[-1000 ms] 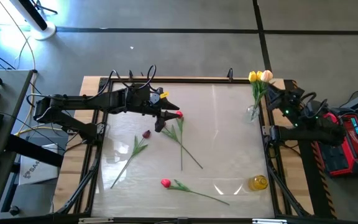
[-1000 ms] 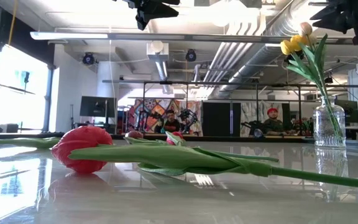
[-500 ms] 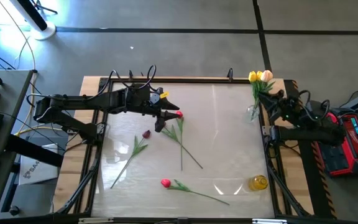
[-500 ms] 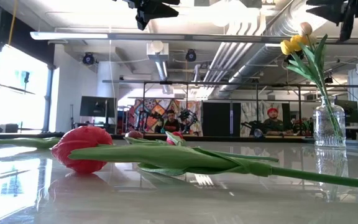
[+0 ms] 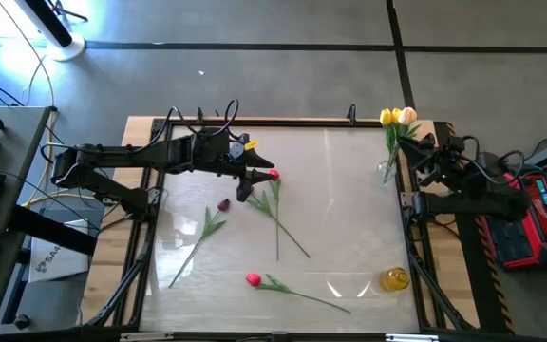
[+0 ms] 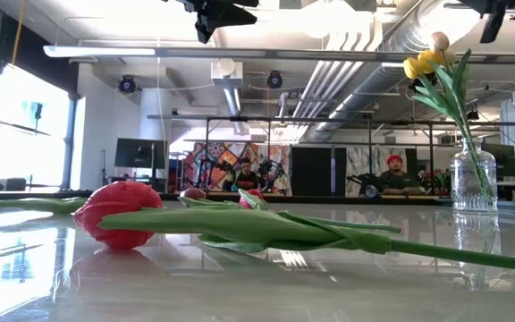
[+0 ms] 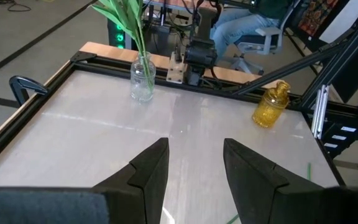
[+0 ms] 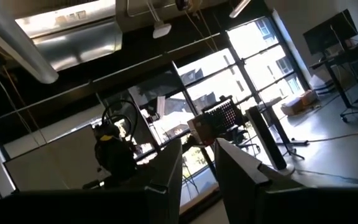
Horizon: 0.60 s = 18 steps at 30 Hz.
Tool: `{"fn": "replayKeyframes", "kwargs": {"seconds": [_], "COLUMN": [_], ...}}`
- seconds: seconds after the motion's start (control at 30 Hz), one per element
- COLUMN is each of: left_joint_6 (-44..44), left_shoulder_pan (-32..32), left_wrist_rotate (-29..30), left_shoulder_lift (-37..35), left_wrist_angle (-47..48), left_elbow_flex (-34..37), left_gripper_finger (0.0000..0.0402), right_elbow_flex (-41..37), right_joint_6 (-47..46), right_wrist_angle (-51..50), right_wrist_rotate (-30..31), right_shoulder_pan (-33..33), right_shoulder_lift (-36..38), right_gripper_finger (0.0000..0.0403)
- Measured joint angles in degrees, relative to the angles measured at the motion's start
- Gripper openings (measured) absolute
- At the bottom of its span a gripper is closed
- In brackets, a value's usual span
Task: Sort flowers into vase by color
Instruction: Put the top red tulip into the yellow vase
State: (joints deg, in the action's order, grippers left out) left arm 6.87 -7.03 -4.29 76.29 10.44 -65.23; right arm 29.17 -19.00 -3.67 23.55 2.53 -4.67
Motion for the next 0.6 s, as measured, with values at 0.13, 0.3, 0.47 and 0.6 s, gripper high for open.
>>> {"fn": "replayKeyframes", "kwargs": {"seconds": [0.13,0.3,0.47,0.6], "left_joint_6": [0.0,0.0,0.0,0.0], "left_shoulder_pan": [0.0,0.0,0.0,0.0], "left_wrist_rotate": [0.0,0.0,0.0,0.0], "left_shoulder_lift": [0.0,0.0,0.0,0.0], "left_wrist_angle": [-0.1,-0.1,0.0,0.0], "left_elbow_flex": [0.0,0.0,0.0,0.0], "left_gripper_finger": [0.0143,0.0143,0.0143,0.0143], "right_elbow_flex": [0.0,0.0,0.0,0.0], "right_joint_6": [1.7,5.2,7.5,7.2], "right_wrist_angle": [2.9,12.8,21.0,23.8], "right_wrist_rotate": [0.0,0.0,1.0,1.9], "right_shoulder_pan": [0.0,0.0,0.0,0.0], "right_shoulder_lift": [-3.5,-10.9,-17.6,-20.6], "right_gripper_finger": [0.0083,0.0083,0.0083,0.0083]}}
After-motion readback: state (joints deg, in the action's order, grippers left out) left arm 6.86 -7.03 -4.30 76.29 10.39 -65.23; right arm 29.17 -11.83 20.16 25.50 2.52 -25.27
